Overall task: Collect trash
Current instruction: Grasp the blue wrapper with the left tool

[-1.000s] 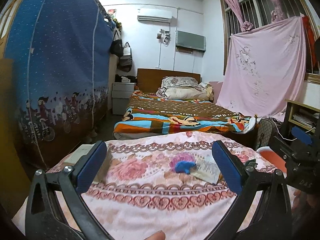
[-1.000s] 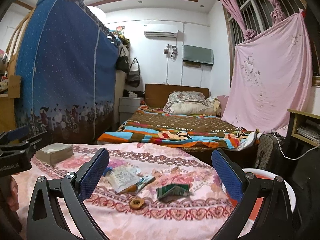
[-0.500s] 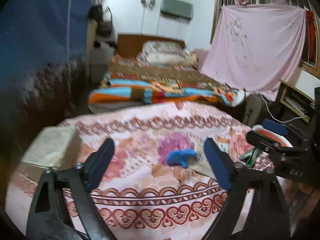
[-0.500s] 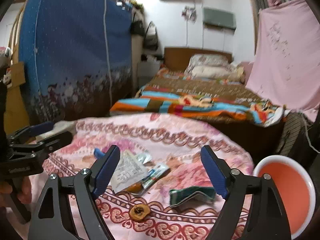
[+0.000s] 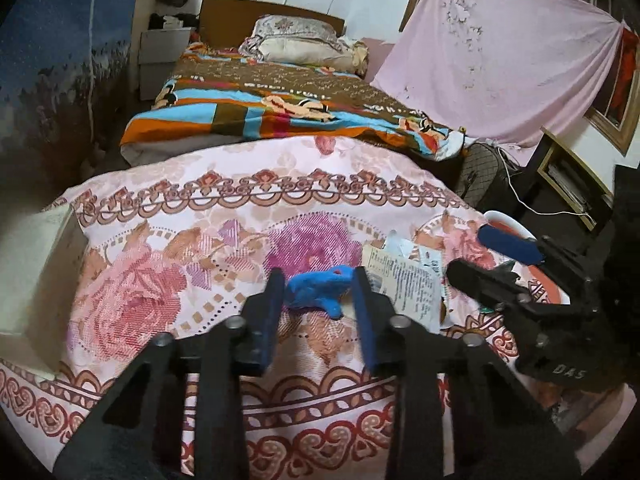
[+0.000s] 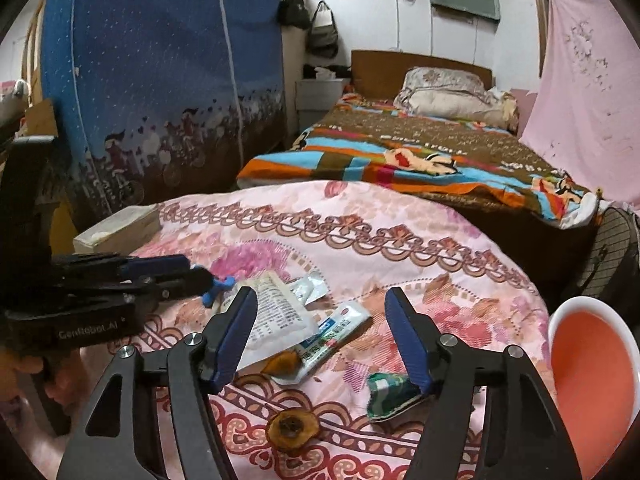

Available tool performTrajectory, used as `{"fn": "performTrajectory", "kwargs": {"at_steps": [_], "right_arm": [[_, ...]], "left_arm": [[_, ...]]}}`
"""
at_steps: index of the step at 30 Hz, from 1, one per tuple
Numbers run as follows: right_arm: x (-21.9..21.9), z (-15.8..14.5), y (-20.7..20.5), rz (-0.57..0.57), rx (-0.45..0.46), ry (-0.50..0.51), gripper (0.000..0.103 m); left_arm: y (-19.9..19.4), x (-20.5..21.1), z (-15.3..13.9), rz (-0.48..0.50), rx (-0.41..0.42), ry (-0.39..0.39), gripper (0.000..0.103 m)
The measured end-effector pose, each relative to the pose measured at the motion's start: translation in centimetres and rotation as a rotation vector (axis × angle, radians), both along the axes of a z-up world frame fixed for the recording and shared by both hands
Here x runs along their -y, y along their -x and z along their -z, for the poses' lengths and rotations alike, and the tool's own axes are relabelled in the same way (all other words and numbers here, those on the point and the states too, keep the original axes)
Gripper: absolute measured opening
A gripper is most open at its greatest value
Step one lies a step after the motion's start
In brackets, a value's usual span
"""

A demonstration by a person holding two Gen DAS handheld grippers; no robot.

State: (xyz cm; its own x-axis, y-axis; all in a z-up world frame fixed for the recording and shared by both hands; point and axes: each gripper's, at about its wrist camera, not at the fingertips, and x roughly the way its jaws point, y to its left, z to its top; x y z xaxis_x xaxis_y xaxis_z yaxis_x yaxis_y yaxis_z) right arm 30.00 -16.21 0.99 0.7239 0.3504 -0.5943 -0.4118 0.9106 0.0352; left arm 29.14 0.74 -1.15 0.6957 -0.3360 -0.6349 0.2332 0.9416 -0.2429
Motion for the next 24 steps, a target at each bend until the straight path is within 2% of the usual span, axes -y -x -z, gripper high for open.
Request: {"fn": "performTrajectory", "kwargs": {"at_steps": [3,9,13,15,17,19,24], "right_arm": [[-0.5,0.4,-0.5,-0.036,-0.037,0.009,0.065],[-2.4,1.1,-1.0,-0.11,-0.065,0.073,0.066],[-2.6,1.7,-1.4,-0.125,-0.093,0.081,0.066],[-2.4,1.8,-1.5,-0.126,-0.098,0.069,0.066],[-2.3,1.8,-1.5,-0.135,-0.103,0.058,0.066],[-2.3,2.0,-1.6,-0.141,-0.111,0.057,0.066],[-2.3,2.1,-1.6,-0.141,-0.109,0.059,0.065]], "left_arm": [[0.7,-0.1,-0.4,0.008,0.022,-0.013,0.001],[0.5,-0.6,-0.4,0.009,0.01,0.012,0.0],[0.0,-0.8,0.0,0.027,-0.021,0.032,0.011],[-0.2,-0.8,0.4,0.029,-0.044,0.033,0.021],[-0.7,-0.9,1.1,0.021,-0.082,0.036,0.023],[-1.5,-1.5,1.8,0.018,-0.126,0.08,0.023],[-2.2,-2.4,2.1,0.026,-0.141,0.169,0.024]]}}
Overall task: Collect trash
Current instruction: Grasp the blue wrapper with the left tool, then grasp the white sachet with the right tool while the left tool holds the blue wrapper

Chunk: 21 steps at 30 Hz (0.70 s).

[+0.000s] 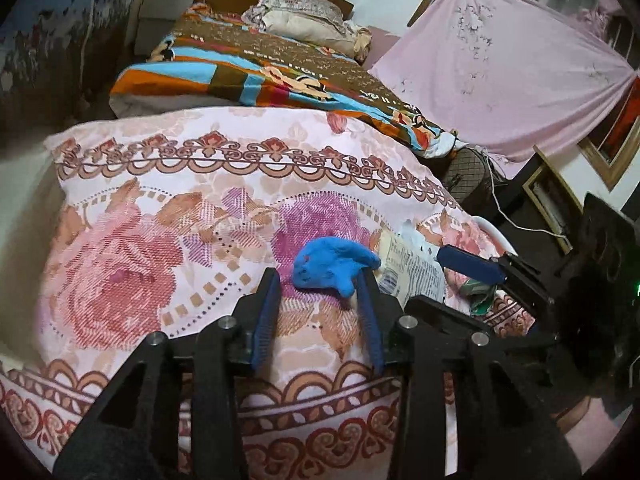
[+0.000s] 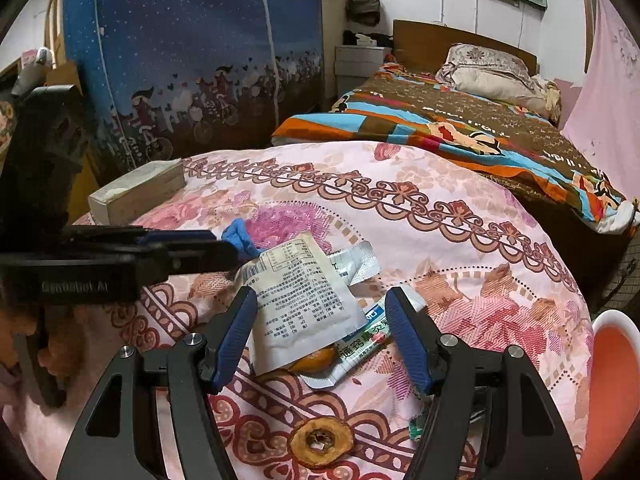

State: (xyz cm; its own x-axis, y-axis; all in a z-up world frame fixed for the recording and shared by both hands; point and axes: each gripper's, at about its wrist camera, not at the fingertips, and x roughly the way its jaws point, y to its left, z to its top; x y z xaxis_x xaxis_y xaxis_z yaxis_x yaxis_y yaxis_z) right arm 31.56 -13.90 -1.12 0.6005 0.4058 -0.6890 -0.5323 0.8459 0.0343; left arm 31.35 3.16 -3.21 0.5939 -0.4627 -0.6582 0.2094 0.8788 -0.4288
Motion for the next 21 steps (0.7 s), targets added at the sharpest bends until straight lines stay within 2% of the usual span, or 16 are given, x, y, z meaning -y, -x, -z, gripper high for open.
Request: {"fn": "performTrajectory", "kwargs": {"at_steps": [5,8,13,17,21], "right_arm": [[-0.7,-0.2,0.6,-0.011,0.038,0.037,0.066],[-1.7,-0.1,1.1,-0.04,0.061,0.076,0.066],[-2.8,0.6,0.9,-0.064,0.049,0.128,0.065],[-2.2,0.6,0.7,-0.064,0.034,0.088,0.057],[-1.3,0.5,0.5,-0.072,0.004,0.021,0.057]], "left_arm": [[-1.4,-0.3,0.5,0.034,-0.033,0.076,0.02],[-1.7,-0.3,0.9,0.035,-0.054,0.078,0.003],[-1.5,-0.4,1.0,0.031,-0.046,0.088,0.003],[-1.3,-0.4,0.9,0.028,-0.036,0.072,0.003],[-1.0,-0.6,0.9,0.014,-0.034,0.075,0.004]]}}
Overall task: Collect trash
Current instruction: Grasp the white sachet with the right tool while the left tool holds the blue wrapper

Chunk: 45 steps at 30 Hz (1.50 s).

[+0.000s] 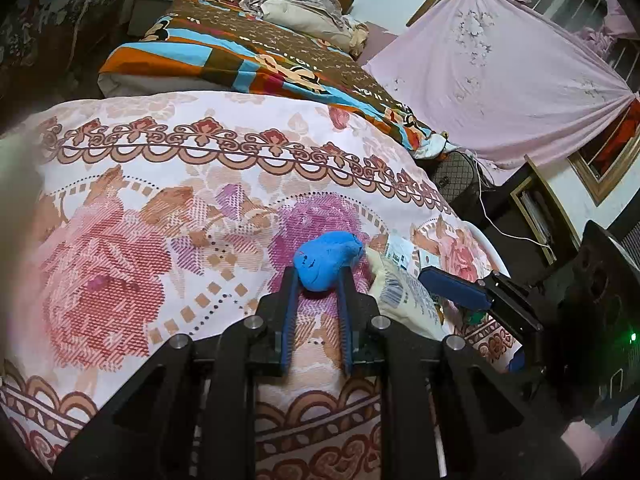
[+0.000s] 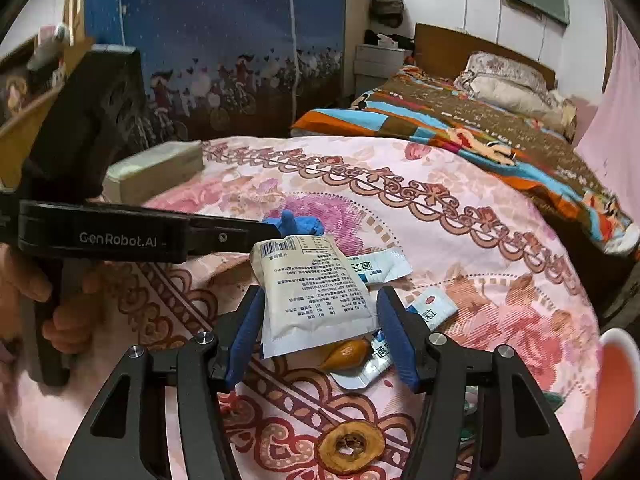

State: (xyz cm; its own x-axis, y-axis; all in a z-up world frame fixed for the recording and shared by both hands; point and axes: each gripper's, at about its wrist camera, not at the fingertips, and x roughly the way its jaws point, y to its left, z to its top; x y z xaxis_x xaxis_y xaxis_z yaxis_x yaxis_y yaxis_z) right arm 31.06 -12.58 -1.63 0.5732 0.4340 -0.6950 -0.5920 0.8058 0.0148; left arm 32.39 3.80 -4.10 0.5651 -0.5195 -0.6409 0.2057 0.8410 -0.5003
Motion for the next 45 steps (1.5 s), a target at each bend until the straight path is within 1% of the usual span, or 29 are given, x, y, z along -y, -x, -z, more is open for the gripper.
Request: {"fn": "performTrajectory", "kwargs": {"at_steps": [2,5,7,9,10,11,12,13,14,16,19,21,22,25,26,27,28,29,30,33,35,37,38,40,41,42,43,45], "right_arm": [[0.5,-0.1,-0.2,-0.004,-0.02,-0.038,0.056],[0.8,-0.2,-0.3,0.005,-0.027,-0.064,0.047],[1.1,-0.4,-0.3,0.006,-0.023,-0.093,0.044],[1.6,-0.6,-0.1,0.013,-0.018,-0.118,0.038],[2.1,-0.7,-0.1,0.019,-0.018,-0.145,0.033],[2.4,-0.8,-0.1,0.023,-0.018,-0.167,0.031],[2.8,-1.0,-0.1,0.03,-0.017,-0.185,0.028],[3.2,-1.2,-0.2,0.04,-0.015,-0.208,0.024],[3.5,-1.3,-0.2,0.048,-0.013,-0.219,0.011],[3.7,-1.4,-0.2,0.058,-0.008,-0.236,0.01],[3.8,-1.3,-0.6,0.067,-0.024,-0.244,0.01],[4.1,-1.4,-0.6,0.069,-0.027,-0.253,0.01],[4.2,-1.5,-0.6,0.071,-0.028,-0.259,0.01],[4.5,-1.5,-0.9,0.089,-0.038,-0.259,0.012],[4.6,-1.4,-1.1,0.098,-0.045,-0.259,0.015],[4.7,-1.3,-1.3,0.108,-0.051,-0.259,0.027],[4.8,-1.3,-1.5,0.127,-0.055,-0.26,0.035],[5.0,-1.4,-1.7,0.138,-0.051,-0.265,0.044],[5.0,-1.6,-1.8,0.144,-0.044,-0.269,0.044],[4.6,-2.1,-2.5,0.149,-0.014,-0.232,0.044],[3.9,-2.3,-3.3,0.147,-0.007,-0.195,0.044],[3.4,-2.3,-4.3,0.143,-0.026,-0.18,0.045],[3.1,-2.2,-4.7,0.14,-0.038,-0.17,0.049],[2.3,-2.2,-5.6,0.13,-0.054,-0.138,0.053],[1.8,-2.2,-6.1,0.122,-0.06,-0.12,0.057],[1.3,-2.2,-6.6,0.112,-0.069,-0.108,0.065],[0.5,-2.0,-7.2,0.098,-0.089,-0.087,0.068],[-0.3,-1.3,-7.7,0.085,-0.112,-0.056,0.07]], "left_arm": [[0.1,0.0,-0.1,-0.007,0.0,-0.003,0.004],[0.0,-0.1,-0.2,-0.012,0.002,-0.01,0.004],[0.2,-0.1,-0.3,-0.016,0.007,-0.012,0.005],[0.4,-0.1,-0.5,-0.02,0.017,-0.017,0.008],[0.5,-0.1,-0.6,-0.021,0.021,-0.022,0.01],[0.6,-0.1,-0.7,-0.021,0.026,-0.027,0.015],[0.7,0.0,-0.9,-0.016,0.037,-0.033,0.024],[0.7,0.4,-1.0,-0.012,0.043,-0.039,0.029],[0.6,0.7,-1.1,-0.01,0.046,-0.051,0.037],[0.1,1.5,-1.1,-0.004,0.044,-0.084,0.037],[-0.3,2.4,-1.1,-0.001,0.046,-0.132,0.035],[-0.6,2.4,-1.1,-0.014,0.041,-0.142,0.031],[-0.7,2.3,-1.1,-0.023,0.04,-0.136,0.031],[-1.2,1.9,-1.2,-0.046,0.035,-0.113,0.031],[-1.4,1.9,-1.1,-0.05,0.032,-0.112,0.03],[-1.6,2.0,-1.1,-0.05,0.028,-0.114,0.029],[-1.8,2.3,-1.1,-0.046,0.027,-0.131,0.027],[-1.9,2.6,-1.1,-0.039,0.029,-0.153,0.02],[-1.9,2.8,-1.1,-0.035,0.03,-0.172,0.019],[-1.5,2.3,-1.2,-0.056,0.031,-0.163,0.019],[-0.8,1.3,-1.3,-0.106,0.037,-0.162,0.018],[0.1,0.1,-1.7,-0.168,0.066,-0.166,0.018],[0.5,-0.4,-1.9,-0.201,0.08,-0.165,0.018],[1.1,-1.7,-2.1,-0.277,0.098,-0.158,0.018],[1.3,-2.3,-2.0,-0.304,0.101,-0.145,0.018],[1.5,-2.7,-1.9,-0.322,0.098,-0.131,0.018],[1.3,-3.0,-1.7,-0.329,0.089,-0.124,0.018],[1.1,-3.4,-1.3,-0.336,0.07,-0.115,0.018]]}}
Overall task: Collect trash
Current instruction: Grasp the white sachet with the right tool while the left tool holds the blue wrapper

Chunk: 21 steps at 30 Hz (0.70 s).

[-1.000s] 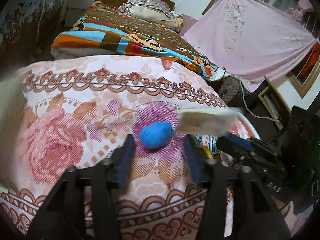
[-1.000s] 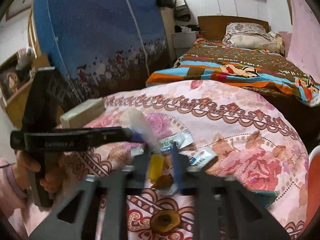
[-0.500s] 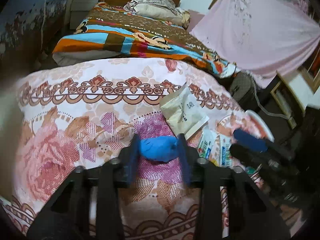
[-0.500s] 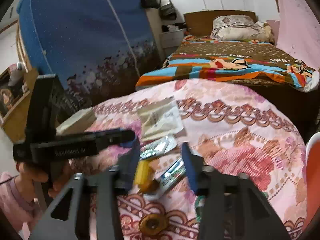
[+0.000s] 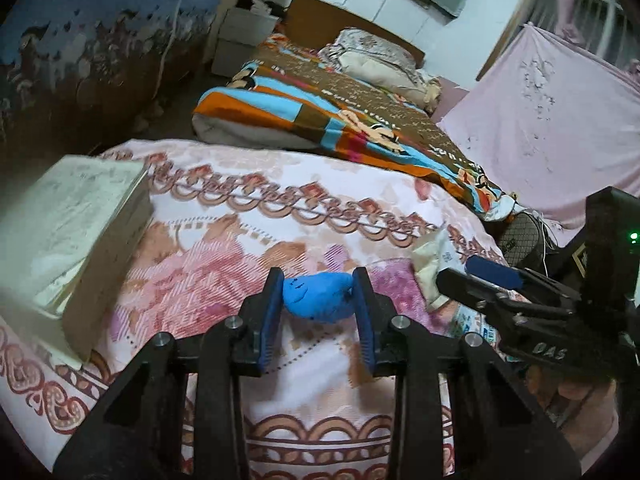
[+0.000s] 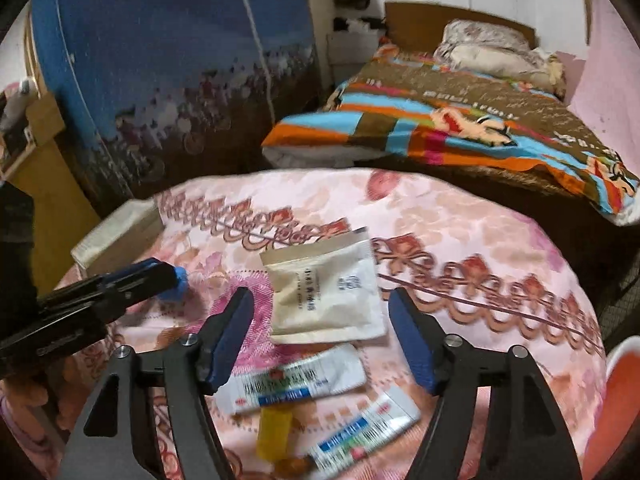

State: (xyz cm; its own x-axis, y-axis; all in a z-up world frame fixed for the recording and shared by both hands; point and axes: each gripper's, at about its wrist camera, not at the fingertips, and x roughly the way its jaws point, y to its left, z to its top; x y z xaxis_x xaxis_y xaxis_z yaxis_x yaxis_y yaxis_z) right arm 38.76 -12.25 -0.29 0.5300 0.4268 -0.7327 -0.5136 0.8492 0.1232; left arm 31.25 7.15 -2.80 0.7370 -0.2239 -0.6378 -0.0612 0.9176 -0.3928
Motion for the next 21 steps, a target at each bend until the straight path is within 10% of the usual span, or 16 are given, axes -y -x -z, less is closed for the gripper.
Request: {"fn": "performTrajectory", "kwargs": {"at_steps": [6,10,12,21], "right_arm": [[-1.4,1.7,-0.4,0.011,-0.003,0.097,0.068],[-1.5,1.6,0.3,0.016,0.031,0.127,0.054],[-1.4,1.3,0.6,-0.001,0.037,0.106,0.029],[0.2,-0.5,3.1,0.017,0.116,0.047,0.011]], "left_arm": [[-0.4,0.5,0.4,0.013,-0.015,0.009,0.018],[-0.1,0.9,0.0,0.031,0.001,-0.004,0.018],[0.4,1.3,-0.6,0.043,0.029,-0.019,0.018],[3.1,3.9,-3.1,0.072,0.128,-0.093,0.018]]}}
